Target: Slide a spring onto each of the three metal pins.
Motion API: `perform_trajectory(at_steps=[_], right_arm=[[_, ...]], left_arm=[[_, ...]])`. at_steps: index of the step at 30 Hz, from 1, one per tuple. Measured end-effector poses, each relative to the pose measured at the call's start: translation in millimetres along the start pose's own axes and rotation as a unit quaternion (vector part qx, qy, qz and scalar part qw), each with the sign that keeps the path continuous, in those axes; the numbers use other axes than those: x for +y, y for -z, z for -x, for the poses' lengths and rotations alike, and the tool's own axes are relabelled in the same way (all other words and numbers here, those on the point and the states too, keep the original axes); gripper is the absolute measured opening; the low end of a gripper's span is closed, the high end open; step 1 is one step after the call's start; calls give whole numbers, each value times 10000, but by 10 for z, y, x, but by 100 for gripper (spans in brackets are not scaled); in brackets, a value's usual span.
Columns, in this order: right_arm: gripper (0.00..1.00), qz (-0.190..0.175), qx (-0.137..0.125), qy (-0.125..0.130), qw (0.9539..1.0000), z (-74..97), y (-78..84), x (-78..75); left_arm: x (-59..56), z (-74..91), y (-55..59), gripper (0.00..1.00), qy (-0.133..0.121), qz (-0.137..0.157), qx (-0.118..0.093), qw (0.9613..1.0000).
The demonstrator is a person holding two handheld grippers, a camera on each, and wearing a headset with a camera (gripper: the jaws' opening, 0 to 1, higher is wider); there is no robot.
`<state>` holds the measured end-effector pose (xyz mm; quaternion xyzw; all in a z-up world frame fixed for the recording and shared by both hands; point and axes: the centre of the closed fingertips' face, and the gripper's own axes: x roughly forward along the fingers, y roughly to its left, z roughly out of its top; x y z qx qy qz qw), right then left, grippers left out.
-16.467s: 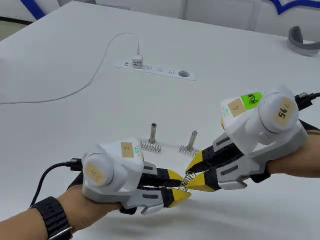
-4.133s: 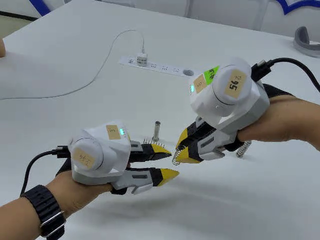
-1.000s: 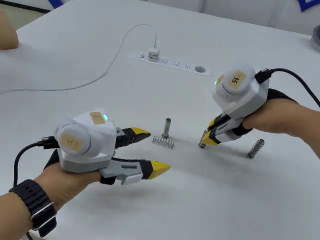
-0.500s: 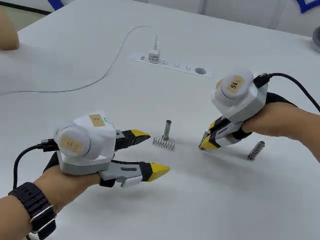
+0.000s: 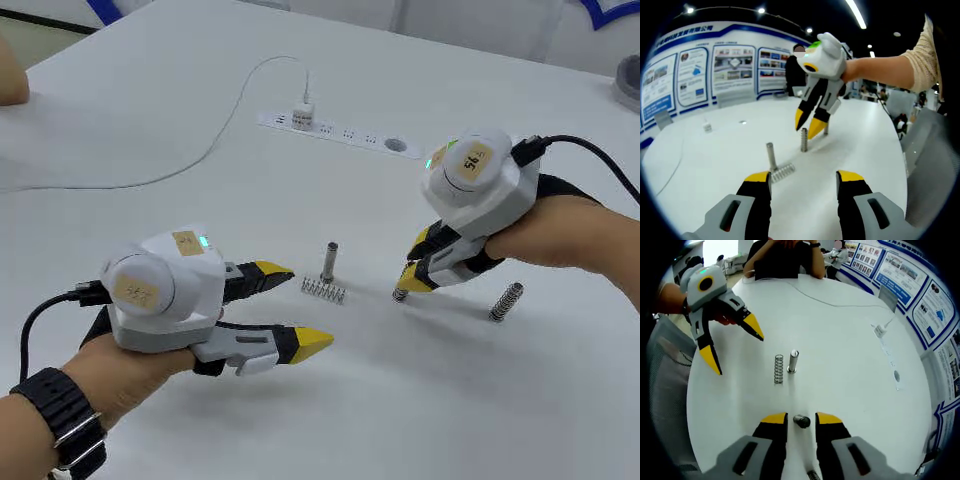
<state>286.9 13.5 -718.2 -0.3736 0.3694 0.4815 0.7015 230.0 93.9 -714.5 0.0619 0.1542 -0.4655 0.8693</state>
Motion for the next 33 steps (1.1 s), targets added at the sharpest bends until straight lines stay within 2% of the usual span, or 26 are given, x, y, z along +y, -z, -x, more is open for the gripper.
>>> perform_trajectory(at_steps=[6,16,24,33], right_arm=[[22,31,-204,-129,9997,-60,-196,88],[19,85,-259,-359,9990,-276,-334,259],[16,61,-234,-513,9984,-486,-357,332],[15,54,-146,-571,9982,-608,-335,323]], left_arm=[[8,12,-8,53,-18,-5,-7,10000],[38,37,11,52,-63,16,10,10000],[51,39,20,52,-72,27,19,10000],[61,34,30,52,-73,38,34,10000]])
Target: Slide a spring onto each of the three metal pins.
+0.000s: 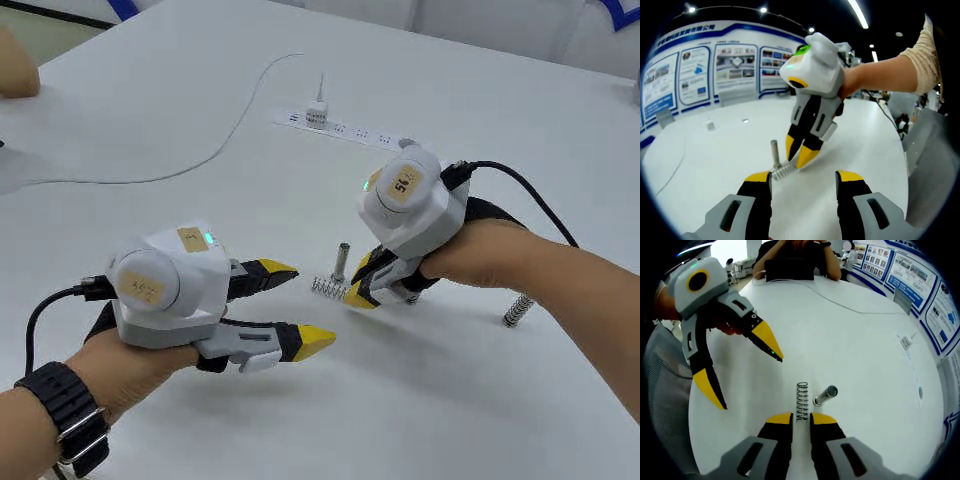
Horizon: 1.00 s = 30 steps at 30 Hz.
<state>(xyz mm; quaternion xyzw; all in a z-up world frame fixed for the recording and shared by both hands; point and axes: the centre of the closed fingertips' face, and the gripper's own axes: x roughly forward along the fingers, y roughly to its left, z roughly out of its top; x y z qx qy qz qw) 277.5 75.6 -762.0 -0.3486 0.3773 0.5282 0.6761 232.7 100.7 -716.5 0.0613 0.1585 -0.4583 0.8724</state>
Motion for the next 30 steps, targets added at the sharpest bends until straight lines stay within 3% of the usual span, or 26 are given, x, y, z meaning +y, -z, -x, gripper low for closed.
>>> perform_trajectory(at_steps=[18,30], right_arm=[[12,-206,57,-214,9995,-91,38,27],[11,65,-3,-211,9998,33,-20,126]], left_arm=[[26,22,18,52,-30,3,39,10000],[3,36,25,51,-14,-41,92,9999]])
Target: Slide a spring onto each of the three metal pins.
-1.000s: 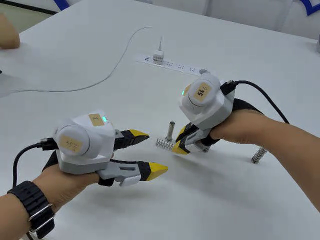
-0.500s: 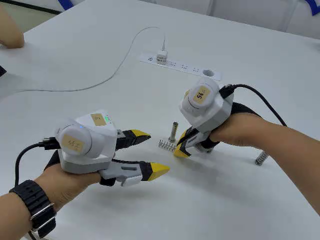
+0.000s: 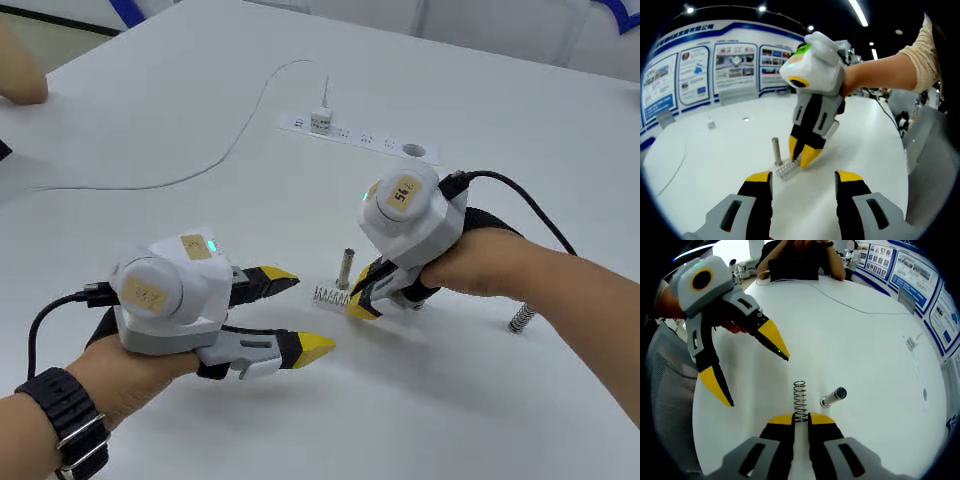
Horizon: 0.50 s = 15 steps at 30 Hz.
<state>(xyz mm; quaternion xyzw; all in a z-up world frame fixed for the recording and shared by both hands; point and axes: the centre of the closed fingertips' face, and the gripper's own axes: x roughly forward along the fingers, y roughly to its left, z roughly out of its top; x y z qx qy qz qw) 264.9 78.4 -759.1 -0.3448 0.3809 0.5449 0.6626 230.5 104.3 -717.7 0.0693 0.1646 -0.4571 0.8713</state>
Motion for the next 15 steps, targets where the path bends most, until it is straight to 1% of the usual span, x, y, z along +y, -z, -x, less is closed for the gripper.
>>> perform_trajectory(at_steps=[5,10,15], right_arm=[[11,185,27,-2,9998,118,2,70],[11,439,44,-120,9990,245,6,201],[11,745,62,-165,9971,352,-4,285]], left_arm=[[-26,-15,-9,50,19,-53,8,10000],[-70,-36,-30,48,80,-91,-8,9999],[-112,-56,-53,42,159,-169,-30,9997]])
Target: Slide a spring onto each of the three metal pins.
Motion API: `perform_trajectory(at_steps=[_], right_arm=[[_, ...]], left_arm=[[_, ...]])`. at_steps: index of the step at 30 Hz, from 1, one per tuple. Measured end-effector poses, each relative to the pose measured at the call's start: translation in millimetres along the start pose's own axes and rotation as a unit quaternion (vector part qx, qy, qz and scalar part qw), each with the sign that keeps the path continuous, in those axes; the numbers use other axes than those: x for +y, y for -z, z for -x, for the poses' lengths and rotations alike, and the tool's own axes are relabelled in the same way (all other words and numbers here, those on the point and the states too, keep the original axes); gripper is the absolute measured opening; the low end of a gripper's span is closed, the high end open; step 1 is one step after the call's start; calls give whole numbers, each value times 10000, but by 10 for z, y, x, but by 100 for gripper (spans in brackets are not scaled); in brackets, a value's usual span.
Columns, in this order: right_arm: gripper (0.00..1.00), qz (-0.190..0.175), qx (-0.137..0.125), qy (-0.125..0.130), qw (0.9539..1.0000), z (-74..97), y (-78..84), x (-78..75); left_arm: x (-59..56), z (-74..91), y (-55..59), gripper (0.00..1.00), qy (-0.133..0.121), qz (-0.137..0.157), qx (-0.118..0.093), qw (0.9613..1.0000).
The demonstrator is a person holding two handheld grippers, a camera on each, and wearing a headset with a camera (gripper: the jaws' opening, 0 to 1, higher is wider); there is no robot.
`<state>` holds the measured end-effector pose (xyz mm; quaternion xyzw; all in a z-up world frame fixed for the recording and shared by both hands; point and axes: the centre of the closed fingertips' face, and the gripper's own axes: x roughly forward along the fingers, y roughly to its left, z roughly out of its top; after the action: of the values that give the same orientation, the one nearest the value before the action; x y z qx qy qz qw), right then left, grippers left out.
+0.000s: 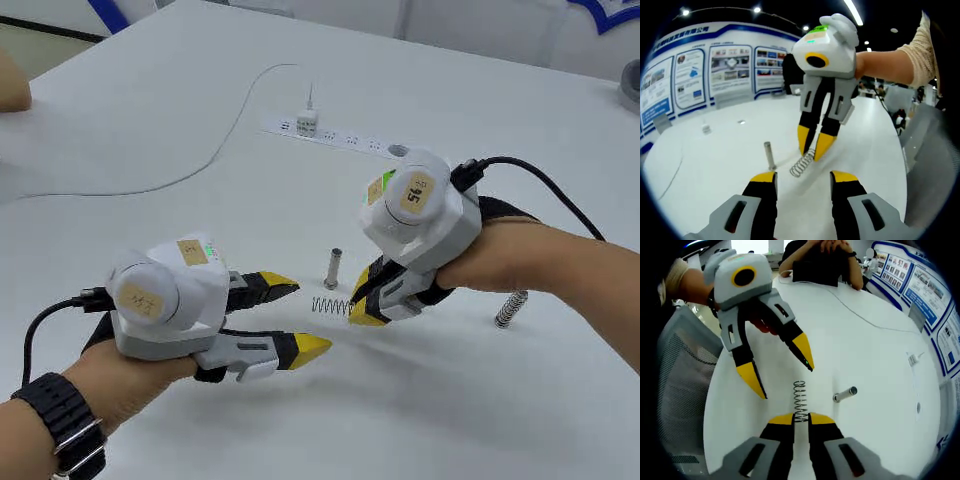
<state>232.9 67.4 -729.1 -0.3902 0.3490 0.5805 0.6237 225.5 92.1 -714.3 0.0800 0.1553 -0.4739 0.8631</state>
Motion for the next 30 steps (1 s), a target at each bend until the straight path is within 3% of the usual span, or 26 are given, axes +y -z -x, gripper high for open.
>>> perform_trajectory(at_steps=[8,17,30], right_arm=[[11,353,-2,-150,9993,53,-72,136],[11,552,21,-211,9982,83,-98,182],[11,689,-9,-221,9974,193,-178,224]], left_arm=[[-74,-28,-18,32,135,-252,-14,9996],[-122,-40,-27,16,223,-510,-46,9984],[-134,-35,-7,12,267,-511,-31,9983]])
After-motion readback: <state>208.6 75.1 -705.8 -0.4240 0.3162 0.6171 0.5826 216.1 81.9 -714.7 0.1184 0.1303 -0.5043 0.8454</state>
